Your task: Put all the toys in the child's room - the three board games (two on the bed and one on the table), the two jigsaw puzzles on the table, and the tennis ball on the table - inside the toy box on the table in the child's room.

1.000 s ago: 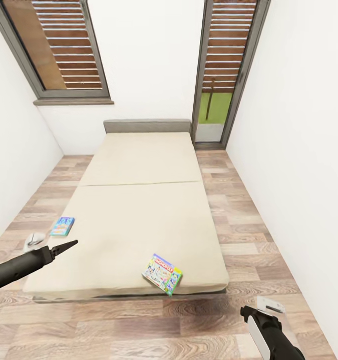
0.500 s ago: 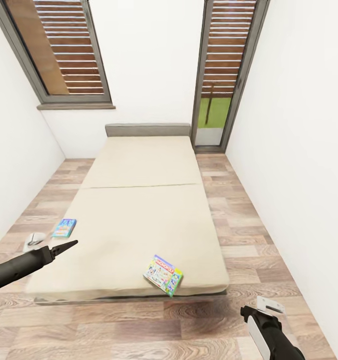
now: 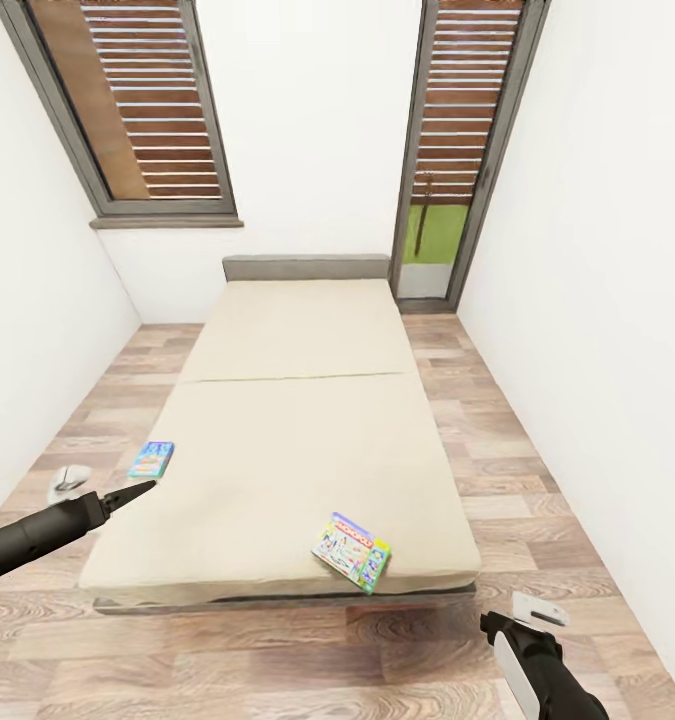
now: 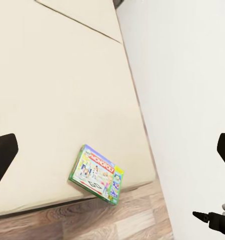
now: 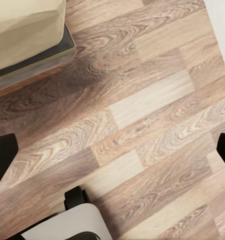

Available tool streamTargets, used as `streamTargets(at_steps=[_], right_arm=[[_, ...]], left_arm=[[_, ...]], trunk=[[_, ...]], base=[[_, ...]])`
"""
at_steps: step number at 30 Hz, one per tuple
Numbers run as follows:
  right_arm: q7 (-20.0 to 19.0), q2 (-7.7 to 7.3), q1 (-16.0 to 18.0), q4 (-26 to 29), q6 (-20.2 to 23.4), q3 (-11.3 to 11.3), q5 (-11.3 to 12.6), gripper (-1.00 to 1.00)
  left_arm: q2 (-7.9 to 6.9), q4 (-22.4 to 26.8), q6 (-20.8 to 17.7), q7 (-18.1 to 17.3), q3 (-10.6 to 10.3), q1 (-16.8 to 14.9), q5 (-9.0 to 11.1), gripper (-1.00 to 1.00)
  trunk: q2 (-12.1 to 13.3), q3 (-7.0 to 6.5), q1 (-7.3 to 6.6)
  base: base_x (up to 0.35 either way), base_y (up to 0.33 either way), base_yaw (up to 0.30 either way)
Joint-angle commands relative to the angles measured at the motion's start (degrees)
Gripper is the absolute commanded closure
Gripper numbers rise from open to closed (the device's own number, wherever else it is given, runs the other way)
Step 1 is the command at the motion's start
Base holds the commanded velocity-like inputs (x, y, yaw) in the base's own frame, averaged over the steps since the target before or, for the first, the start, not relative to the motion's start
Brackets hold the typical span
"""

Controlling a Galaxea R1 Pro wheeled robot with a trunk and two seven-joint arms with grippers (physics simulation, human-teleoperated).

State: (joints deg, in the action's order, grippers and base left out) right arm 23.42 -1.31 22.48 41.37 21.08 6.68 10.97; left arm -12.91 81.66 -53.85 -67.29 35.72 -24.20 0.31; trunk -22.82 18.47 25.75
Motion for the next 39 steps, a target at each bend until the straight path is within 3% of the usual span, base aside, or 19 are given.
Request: streamTargets(at_steps=[1,39], right_arm=[[0.3,-0.01,0.0,0.1,0.2,-0.1,0.5,-1.00],[0.4,-0.03,0.0,0.1,0.2,0.0,0.5,-1.00]], left_arm=[[-0.01,0.0,-0.5,-0.2,0.0,-0.1,0.0,-1.00],[0.05,0.0,-0.5,-0.1,0.0,-0.1,0.0,-1.00]], trunk=[[-0.1,0.00,0.03],[-0.1,-3.55,0.03]], base=[[-0.052,0.185,0.000],[-0.005,0.014,0.000]])
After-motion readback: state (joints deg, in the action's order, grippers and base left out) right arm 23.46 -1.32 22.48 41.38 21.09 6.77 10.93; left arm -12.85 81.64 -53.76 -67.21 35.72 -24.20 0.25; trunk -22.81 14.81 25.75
